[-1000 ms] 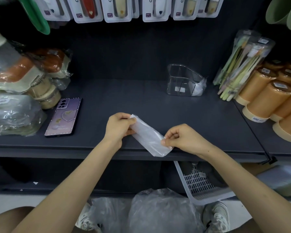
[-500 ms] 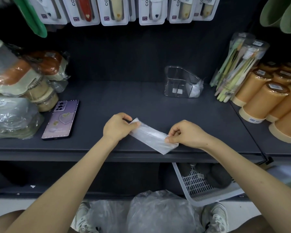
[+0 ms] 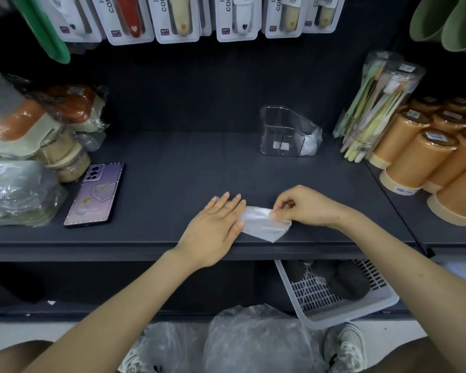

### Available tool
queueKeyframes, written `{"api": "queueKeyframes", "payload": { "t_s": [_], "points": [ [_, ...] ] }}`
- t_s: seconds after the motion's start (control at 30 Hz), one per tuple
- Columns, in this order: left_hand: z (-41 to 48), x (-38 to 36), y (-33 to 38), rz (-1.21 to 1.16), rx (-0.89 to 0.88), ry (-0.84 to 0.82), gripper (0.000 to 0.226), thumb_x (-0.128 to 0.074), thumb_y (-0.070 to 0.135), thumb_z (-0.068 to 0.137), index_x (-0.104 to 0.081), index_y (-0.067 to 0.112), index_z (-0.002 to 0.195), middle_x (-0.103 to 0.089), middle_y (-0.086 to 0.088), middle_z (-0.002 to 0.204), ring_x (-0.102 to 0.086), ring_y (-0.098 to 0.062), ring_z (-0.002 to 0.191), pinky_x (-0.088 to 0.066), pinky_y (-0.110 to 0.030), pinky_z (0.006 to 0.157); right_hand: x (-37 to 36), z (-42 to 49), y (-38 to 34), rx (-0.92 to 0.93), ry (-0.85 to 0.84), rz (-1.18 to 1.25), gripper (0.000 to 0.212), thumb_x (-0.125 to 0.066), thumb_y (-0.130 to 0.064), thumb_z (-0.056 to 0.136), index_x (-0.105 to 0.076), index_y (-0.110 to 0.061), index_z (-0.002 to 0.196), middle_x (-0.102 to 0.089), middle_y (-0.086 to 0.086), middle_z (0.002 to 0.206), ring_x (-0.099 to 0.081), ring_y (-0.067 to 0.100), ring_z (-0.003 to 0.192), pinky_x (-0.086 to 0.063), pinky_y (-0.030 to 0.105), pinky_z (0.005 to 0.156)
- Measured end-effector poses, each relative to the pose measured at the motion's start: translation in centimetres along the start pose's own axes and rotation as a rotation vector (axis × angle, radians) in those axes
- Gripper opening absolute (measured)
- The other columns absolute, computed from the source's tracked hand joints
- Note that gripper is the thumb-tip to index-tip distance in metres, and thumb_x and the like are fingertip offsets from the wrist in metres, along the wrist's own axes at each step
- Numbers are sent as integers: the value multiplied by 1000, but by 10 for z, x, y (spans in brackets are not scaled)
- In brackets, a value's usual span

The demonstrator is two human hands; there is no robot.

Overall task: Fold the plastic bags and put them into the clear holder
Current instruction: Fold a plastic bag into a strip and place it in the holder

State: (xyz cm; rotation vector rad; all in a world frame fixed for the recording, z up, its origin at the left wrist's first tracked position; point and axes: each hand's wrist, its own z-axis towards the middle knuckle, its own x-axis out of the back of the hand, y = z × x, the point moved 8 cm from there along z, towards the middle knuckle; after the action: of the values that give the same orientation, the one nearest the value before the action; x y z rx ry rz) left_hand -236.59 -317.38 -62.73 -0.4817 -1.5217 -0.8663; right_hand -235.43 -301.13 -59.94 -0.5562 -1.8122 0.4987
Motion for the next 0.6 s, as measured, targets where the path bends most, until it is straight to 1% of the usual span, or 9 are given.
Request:
{"api": "queueKeyframes", "payload": {
  "t_s": [0.07, 0.13, 0.2, 0.27, 0.33, 0.37, 0.47, 0.5, 0.6],
  "points": [
    [2, -3, -2, 12, 21, -28, 83, 14, 57, 83, -7, 18, 153, -4, 4, 161, 6, -10, 147, 16, -18, 113, 5, -12, 3, 3, 141, 95, 17, -67, -39, 84, -70, -24, 91, -67, -8, 89, -59, 10, 80, -52, 40, 84],
    [3, -4, -2, 17, 24, -34, 88, 18, 61, 79, -6, 19, 153, -2, 4, 161, 7, -8, 147, 16, -18, 113, 11, -35, 0, 62, 420, 104, 27, -64, -46, 83, -65, -28, 103, -60, -10, 94, -54, 10, 83, -49, 32, 78],
    [3, -4, -2, 15, 22, -27, 100, 28, 69, 74, -6, 19, 153, -2, 5, 160, 7, -7, 146, 17, -18, 112, 9, -66, -12, 142, 690, -57, 39, -60, -51, 80, -65, -24, 108, -57, -11, 93, -53, 11, 86, -45, 26, 72],
    [2, -6, -2, 21, 19, -38, 106, 35, 69, 68, -6, 19, 153, -1, 6, 160, 8, -6, 145, 18, -17, 111, -4, -85, -21, 168, 841, -235, 45, -56, -51, 75, -66, -19, 105, -57, -9, 86, -55, 15, 80, -44, 24, 63],
    [3, -5, -2, 14, 23, -38, 105, 33, 69, 70, -6, 18, 153, -1, 6, 160, 8, -6, 145, 18, -17, 111, -16, -86, -22, 146, 884, -305, 45, -53, -47, 73, -65, -17, 104, -58, -7, 80, -57, 17, 72, -43, 24, 55],
    [3, -4, -1, 16, 26, -37, 99, 27, 69, 75, -6, 18, 153, -1, 5, 160, 8, -7, 146, 17, -17, 111, -20, -83, -22, 128, 882, -313, 44, -52, -44, 73, -65, -16, 105, -58, -6, 77, -57, 18, 69, -41, 23, 53],
    [3, -3, -1, 8, 48, -56, 63, 0, 51, 100, -6, 18, 153, 0, 4, 161, 7, -9, 147, 14, -19, 114, -25, -76, -19, 73, 885, -294, 38, -55, -28, 72, -64, -15, 106, -55, -6, 69, -55, 18, 62, -35, 22, 49],
    [3, -4, -1, -3, 54, -66, 58, -5, 46, 103, -6, 18, 153, 0, 4, 161, 7, -9, 147, 13, -20, 115, -26, -75, -16, 58, 878, -275, 38, -56, -24, 70, -64, -15, 106, -51, -8, 67, -54, 18, 61, -34, 22, 48],
    [2, -2, -1, 3, 53, -56, 63, -1, 50, 100, -7, 17, 153, -1, 2, 161, 6, -11, 148, 11, -22, 117, -26, -77, -8, 34, 834, -191, 36, -55, -24, 71, -64, -19, 105, -45, -13, 66, -50, 13, 61, -32, 18, 47]
  ]
}}
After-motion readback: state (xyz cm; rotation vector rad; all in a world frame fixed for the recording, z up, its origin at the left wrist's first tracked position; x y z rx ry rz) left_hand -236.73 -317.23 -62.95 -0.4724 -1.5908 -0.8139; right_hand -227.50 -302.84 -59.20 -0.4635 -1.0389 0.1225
